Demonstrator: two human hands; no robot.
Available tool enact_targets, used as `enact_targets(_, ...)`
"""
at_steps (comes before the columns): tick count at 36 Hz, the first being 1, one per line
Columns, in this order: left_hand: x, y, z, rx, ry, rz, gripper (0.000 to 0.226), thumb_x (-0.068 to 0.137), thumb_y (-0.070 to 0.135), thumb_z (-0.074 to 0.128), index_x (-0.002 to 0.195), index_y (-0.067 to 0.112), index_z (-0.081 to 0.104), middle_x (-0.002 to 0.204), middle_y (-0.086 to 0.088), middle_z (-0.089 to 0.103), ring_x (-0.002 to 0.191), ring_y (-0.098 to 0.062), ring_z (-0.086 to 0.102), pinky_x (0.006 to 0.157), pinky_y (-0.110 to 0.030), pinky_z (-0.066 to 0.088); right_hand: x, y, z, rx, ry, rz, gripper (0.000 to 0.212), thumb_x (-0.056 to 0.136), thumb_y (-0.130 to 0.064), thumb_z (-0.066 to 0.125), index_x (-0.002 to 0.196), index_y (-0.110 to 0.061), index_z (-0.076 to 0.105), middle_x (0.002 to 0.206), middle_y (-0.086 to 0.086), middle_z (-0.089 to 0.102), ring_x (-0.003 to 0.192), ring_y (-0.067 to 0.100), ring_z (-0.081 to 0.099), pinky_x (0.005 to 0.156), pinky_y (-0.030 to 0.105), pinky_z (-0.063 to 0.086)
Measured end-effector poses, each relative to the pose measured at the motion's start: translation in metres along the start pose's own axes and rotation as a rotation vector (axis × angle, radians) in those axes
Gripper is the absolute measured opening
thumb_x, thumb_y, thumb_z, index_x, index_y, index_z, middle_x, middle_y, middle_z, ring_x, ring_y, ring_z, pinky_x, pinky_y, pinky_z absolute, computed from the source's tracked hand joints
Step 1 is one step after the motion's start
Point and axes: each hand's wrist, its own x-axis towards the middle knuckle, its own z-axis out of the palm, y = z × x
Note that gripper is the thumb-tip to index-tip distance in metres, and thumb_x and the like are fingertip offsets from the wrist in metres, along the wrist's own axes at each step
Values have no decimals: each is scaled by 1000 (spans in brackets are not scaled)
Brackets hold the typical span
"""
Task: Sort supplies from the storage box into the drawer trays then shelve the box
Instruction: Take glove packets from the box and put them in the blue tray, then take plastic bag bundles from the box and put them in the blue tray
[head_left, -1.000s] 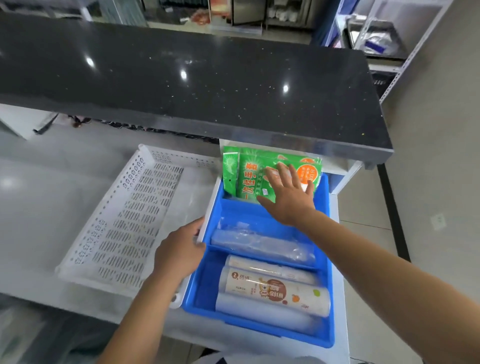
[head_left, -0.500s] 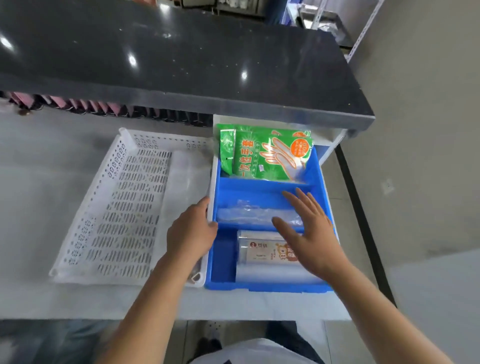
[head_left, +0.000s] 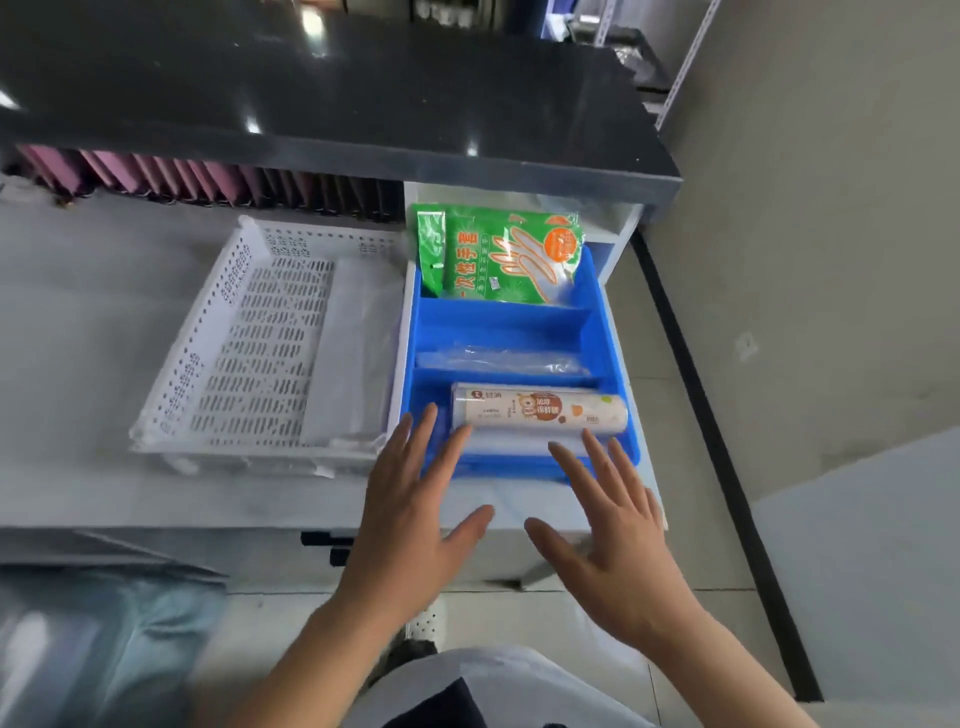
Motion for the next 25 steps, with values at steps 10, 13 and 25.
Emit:
enact_targets(10, -157, 44, 20, 174, -144, -333, 86, 86, 71, 50, 154, 50, 3, 159, 22, -18, 148, -4, -20, 123, -35, 0, -102, 35, 56, 86, -235, -150, 72, 88, -71, 41, 151, -52, 11, 164, -17, -2, 150, 9, -14, 121, 38, 1)
enact_targets(13, -216, 50, 20, 178, -127, -477, 82, 81, 77, 39, 148, 59, -3, 158, 28, -14, 150, -4, -17, 121, -31, -3, -133, 41, 86, 138, -358, -149, 71, 88, -68, 44, 151, -50, 16, 165, -14, 5, 152, 11, -6, 122, 39, 6)
enact_targets(25, -399, 54, -23, 38, -103, -964, 85, 87, 59, 61, 154, 45, 11, 167, 9, -2, 153, -15, -6, 124, -41, 10, -211, -19, 126, 150, -667, -365, 68, 91, -64, 46, 152, -45, 23, 164, -11, 14, 151, 10, 4, 122, 42, 12)
